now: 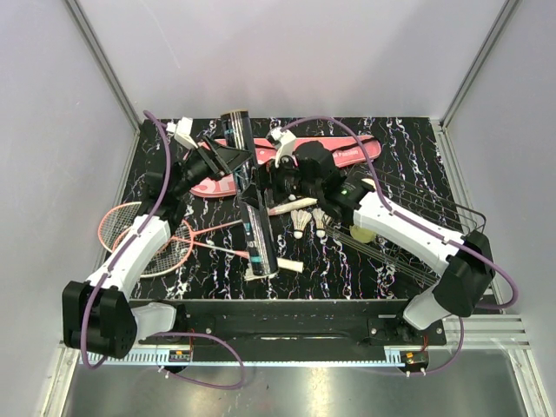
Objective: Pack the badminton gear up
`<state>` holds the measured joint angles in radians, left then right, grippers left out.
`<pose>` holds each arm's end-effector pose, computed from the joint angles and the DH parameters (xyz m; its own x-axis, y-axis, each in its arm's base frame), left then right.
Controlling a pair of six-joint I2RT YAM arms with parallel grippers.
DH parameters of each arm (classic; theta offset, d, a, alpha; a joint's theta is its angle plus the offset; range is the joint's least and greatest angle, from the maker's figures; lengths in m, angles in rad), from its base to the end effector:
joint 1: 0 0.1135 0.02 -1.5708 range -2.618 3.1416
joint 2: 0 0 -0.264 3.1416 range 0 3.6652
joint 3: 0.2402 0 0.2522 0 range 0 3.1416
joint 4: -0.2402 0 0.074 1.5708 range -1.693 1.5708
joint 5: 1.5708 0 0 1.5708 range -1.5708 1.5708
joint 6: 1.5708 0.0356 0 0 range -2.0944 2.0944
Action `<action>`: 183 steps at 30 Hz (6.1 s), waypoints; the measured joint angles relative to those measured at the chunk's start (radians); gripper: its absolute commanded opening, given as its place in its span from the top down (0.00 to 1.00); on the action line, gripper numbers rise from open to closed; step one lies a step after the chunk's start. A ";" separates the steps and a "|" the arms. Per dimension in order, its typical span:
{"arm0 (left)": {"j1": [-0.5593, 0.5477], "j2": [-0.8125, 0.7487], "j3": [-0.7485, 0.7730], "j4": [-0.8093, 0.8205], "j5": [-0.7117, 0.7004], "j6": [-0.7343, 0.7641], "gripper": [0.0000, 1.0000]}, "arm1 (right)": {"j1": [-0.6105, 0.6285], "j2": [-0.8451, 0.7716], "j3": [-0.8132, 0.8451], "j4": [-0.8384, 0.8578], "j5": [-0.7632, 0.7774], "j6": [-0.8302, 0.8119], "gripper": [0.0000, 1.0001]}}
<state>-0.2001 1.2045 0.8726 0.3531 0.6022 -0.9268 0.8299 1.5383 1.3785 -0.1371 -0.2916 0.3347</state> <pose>0.2703 -0.0754 0.3391 -0.5624 -0.5584 -0.6099 0.4482 0.4140 -0.7923 0.2396 0.2771 0.3660 -0.4796 -0.0582 -0.8756 -0.7779 0.4899 0.3936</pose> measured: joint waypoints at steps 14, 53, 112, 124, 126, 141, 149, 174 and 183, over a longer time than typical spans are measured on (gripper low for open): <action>-0.001 -0.031 -0.049 0.052 -0.009 -0.038 0.46 | 0.031 0.013 -0.072 0.042 0.163 0.106 0.07; -0.071 -0.311 0.312 -0.920 -0.008 0.468 0.47 | 0.041 -0.513 -0.717 0.027 0.204 -0.593 0.53; -0.359 -0.236 0.293 -1.009 -0.026 0.690 1.00 | 0.085 -0.365 -0.619 0.222 0.120 -0.689 0.24; -0.383 -0.271 0.315 -1.006 0.002 0.626 1.00 | 0.113 -0.455 -0.727 0.379 0.114 -0.753 0.54; -0.385 -0.281 0.325 -1.009 0.001 0.613 1.00 | 0.114 -0.475 -0.747 0.401 0.119 -0.757 0.55; -0.372 -0.300 0.469 -1.204 -0.459 0.520 1.00 | 0.094 -0.587 -0.794 0.400 0.245 -0.696 0.57; -0.369 -0.186 0.097 -1.298 -0.755 0.292 1.00 | 0.093 -0.691 -0.796 0.377 0.257 -0.640 0.56; -0.372 -0.382 -0.277 -0.921 -0.534 0.158 0.14 | 0.093 -0.698 -0.832 0.378 0.257 -0.621 0.56; -0.382 -0.182 -0.269 -0.808 -0.314 0.280 0.23 | 0.093 -0.705 -0.833 0.375 0.257 -0.616 0.56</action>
<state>-0.5819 1.0222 0.6037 -0.4545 0.2882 -0.6464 0.9226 0.8330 0.5453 0.2375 -0.0341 -0.2810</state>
